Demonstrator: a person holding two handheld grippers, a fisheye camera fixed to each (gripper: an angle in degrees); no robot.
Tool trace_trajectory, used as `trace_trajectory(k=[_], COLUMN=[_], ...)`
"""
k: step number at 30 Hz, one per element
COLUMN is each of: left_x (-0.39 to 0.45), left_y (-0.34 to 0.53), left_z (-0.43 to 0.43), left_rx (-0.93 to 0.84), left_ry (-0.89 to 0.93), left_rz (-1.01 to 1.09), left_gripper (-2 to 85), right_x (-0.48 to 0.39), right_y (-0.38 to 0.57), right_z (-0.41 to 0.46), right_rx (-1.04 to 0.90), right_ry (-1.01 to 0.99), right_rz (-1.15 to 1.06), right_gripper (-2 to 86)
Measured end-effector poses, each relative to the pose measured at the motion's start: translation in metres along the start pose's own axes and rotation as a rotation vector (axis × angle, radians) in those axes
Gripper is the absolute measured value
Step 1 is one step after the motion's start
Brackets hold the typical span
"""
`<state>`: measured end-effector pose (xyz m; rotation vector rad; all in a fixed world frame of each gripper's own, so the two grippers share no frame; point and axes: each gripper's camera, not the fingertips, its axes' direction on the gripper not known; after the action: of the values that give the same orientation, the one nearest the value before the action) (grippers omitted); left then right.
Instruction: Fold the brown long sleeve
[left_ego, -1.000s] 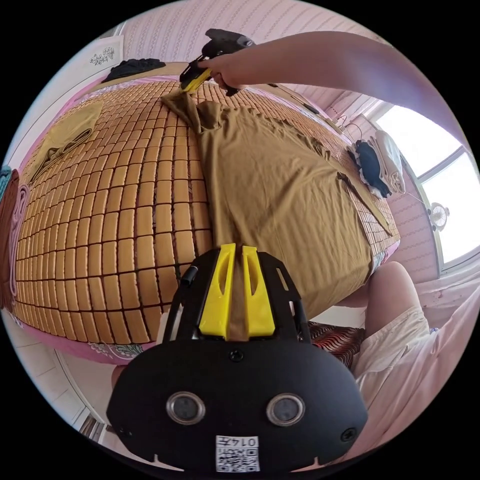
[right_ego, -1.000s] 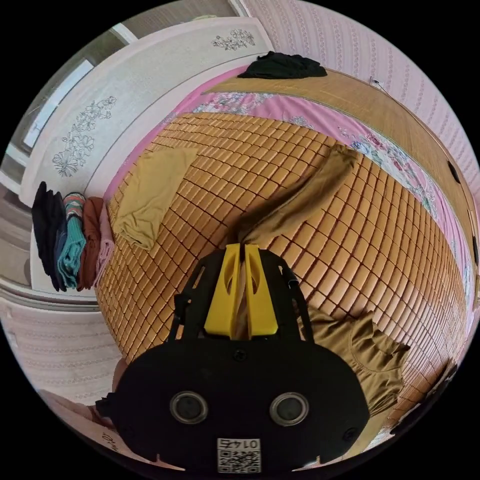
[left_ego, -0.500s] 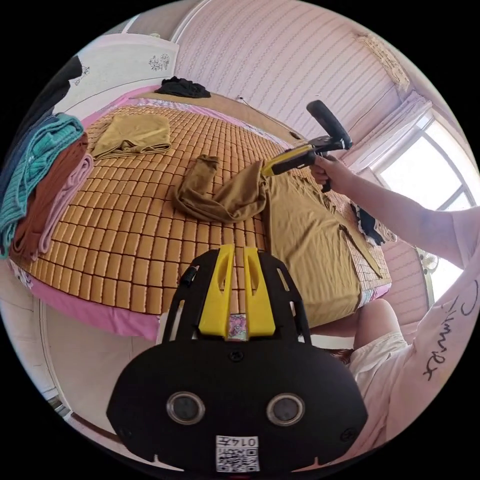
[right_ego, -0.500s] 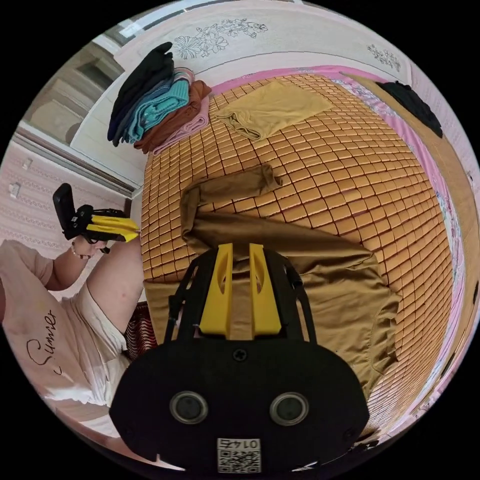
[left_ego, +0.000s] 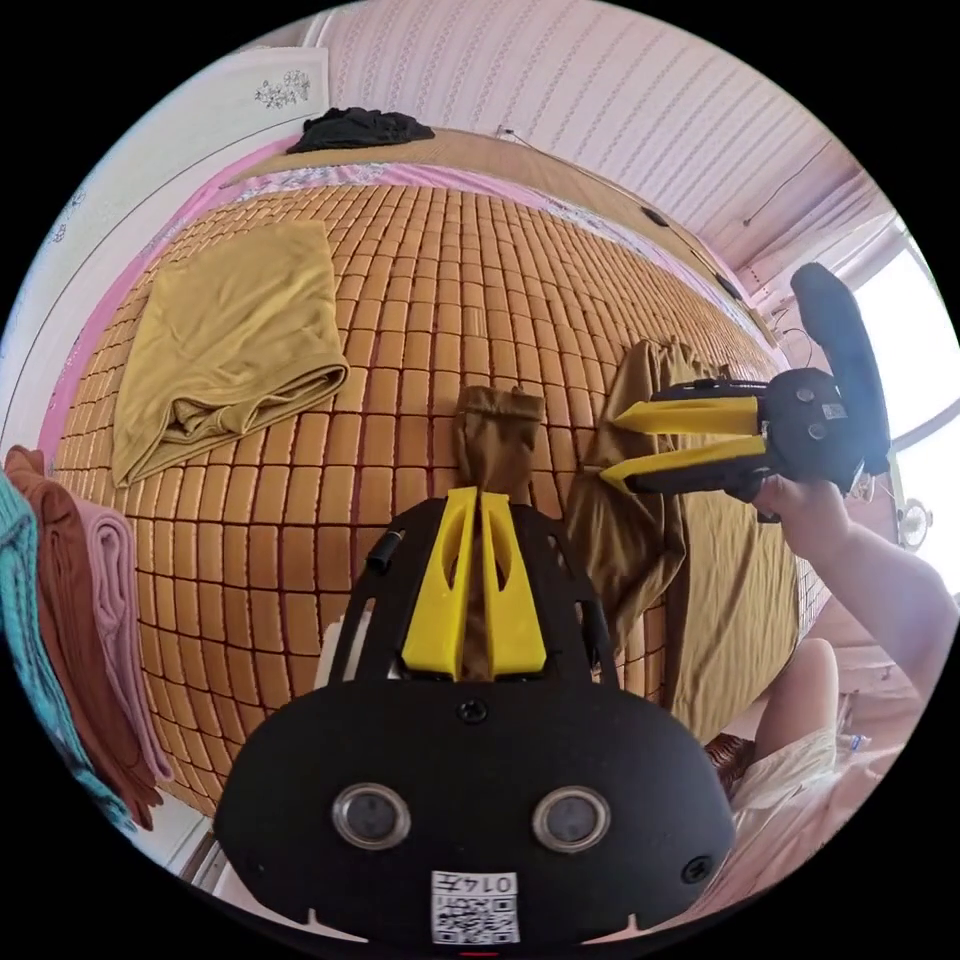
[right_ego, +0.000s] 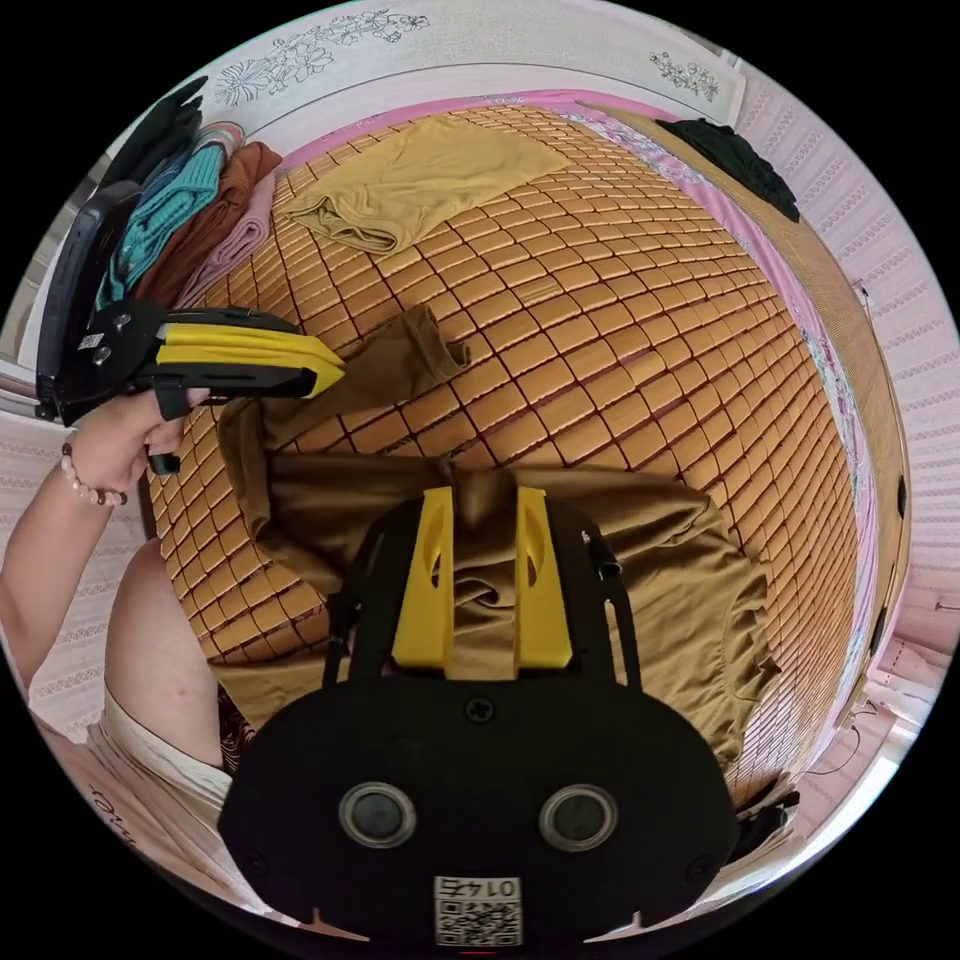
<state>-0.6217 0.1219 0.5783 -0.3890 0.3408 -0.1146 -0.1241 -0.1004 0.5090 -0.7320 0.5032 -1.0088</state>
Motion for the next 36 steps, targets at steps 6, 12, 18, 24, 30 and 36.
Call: trace_trajectory(k=[6,12,18,24,30,36], left_x=[-0.063,-0.131,-0.157,-0.132,-0.130,-0.133], left_y=[0.128,0.280,0.324,0.259,0.223,0.250], left_z=[-0.113,-0.136,-0.135,-0.127,-0.095,-0.113], left_rx=[0.588,0.642,0.561,0.346,0.021,0.081], left_ry=[0.174,0.062,0.054,-0.132,-0.263,-0.120], left_rz=[-0.186,-0.619,-0.706,-0.352,-0.288,-0.262], left_gripper=[-0.7,5.4,7.0,8.5,1.9,-0.9], right_x=[0.011,0.009,-0.007,-0.025,-0.028,-0.017], right_y=[0.017,0.011,0.006,-0.010,-0.009,0.000], right_z=[-0.038,-0.030,-0.029,-0.016,-0.024,-0.049], right_rx=[0.156,0.132,0.115,0.024,0.054,0.149], right_ry=[-0.072,-0.134,-0.132,-0.090,-0.069,-0.105], right_rz=[0.076,0.100,0.076,0.021,0.015,-0.004], right_gripper=[1.1,3.8,8.6,7.2,1.2,0.5])
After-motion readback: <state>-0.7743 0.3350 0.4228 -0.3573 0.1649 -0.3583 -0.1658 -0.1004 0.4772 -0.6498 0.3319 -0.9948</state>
